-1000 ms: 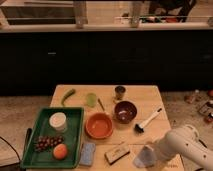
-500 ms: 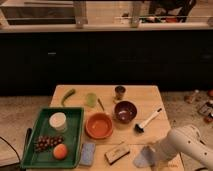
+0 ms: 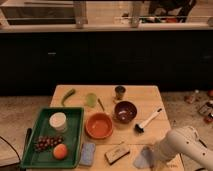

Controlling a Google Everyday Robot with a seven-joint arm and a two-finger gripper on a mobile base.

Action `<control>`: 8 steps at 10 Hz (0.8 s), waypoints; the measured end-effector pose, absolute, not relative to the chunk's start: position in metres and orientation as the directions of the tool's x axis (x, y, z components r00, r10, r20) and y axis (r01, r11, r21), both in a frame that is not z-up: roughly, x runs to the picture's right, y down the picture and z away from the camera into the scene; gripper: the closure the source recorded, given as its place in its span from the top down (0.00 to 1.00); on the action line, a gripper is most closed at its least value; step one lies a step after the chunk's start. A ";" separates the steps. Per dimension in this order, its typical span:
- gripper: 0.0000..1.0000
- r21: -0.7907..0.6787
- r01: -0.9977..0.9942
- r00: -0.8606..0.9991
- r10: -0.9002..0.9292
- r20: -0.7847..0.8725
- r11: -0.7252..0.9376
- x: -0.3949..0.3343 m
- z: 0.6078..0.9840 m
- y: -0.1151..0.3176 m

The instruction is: Wipe red bowl with towel

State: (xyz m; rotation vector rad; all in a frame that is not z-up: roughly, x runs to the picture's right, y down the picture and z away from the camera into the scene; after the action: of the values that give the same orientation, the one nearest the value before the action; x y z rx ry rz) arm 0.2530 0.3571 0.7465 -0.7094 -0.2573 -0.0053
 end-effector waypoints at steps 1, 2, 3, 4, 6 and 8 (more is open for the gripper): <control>0.29 -0.641 0.093 0.968 0.081 0.236 0.762 0.253 0.745 0.355; 0.20 -0.645 0.095 0.969 0.079 0.236 0.758 0.254 0.743 0.355; 0.09 -0.646 0.094 0.969 0.079 0.235 0.757 0.256 0.741 0.355; 0.02 -0.645 0.095 0.969 0.079 0.235 0.758 0.257 0.740 0.354; 0.00 -0.642 0.101 0.969 0.072 0.238 0.760 0.256 0.741 0.354; 0.00 -0.633 0.096 0.968 0.077 0.241 0.769 0.255 0.742 0.354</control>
State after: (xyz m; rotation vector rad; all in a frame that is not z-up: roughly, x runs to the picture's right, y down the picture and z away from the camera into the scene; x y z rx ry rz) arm 0.2551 0.3537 0.7416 -0.6963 -0.2605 -0.0100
